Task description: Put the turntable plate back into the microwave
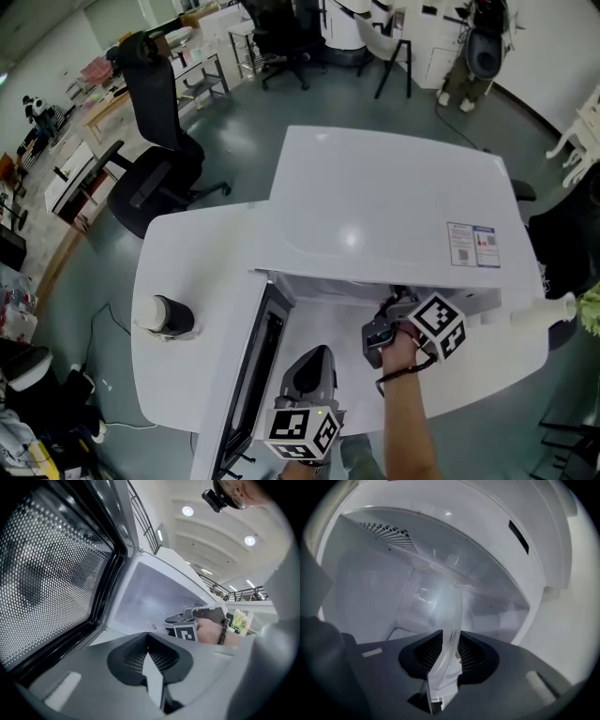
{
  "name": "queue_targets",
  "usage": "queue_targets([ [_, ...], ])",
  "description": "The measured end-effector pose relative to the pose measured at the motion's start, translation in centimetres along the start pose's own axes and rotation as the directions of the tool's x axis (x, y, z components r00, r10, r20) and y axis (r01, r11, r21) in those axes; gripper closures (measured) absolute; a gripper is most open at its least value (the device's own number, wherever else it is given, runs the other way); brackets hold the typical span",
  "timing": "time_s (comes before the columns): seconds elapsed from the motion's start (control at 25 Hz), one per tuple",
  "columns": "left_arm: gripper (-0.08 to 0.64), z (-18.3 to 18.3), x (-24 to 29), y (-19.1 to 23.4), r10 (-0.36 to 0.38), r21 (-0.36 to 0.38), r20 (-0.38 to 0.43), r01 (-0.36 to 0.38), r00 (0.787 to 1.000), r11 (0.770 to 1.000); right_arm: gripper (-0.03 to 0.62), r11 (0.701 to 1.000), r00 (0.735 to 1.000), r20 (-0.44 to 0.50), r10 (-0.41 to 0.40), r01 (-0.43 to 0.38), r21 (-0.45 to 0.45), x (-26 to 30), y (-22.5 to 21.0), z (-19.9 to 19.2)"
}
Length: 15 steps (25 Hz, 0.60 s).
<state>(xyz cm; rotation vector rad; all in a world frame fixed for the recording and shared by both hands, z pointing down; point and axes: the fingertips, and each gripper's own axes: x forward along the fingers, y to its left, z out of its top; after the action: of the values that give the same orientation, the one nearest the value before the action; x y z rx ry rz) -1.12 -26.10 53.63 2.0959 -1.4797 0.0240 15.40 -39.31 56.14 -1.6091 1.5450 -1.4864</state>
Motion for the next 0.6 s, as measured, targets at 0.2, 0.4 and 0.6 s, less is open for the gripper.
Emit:
queue_targets([
  [0.2,0.56,0.18,0.18,-0.43,-0.011,-0.003,0.002,0.012,1.0,1.0,0.495,0.997,0.997,-0.05,-0.055,0.052,-0.063,0.2,-0.23,-0.01],
  [0.4,0.56,-0.01,0.27,-0.73,-0.021,-0.008,0.0,0.021,1.0,1.0,0.47,0.991,0.994,-0.078,-0.08,0.07,-0.116,0.17,-0.26,-0.35],
  [0.6,0.56,0.0,0.25,-0.67,-0.021,0.001,-0.001,0.021,1.0,1.0,0.471,0.984,0.991,-0.082,-0.101,0.087,-0.157,0.1,-0.33,-0.65],
])
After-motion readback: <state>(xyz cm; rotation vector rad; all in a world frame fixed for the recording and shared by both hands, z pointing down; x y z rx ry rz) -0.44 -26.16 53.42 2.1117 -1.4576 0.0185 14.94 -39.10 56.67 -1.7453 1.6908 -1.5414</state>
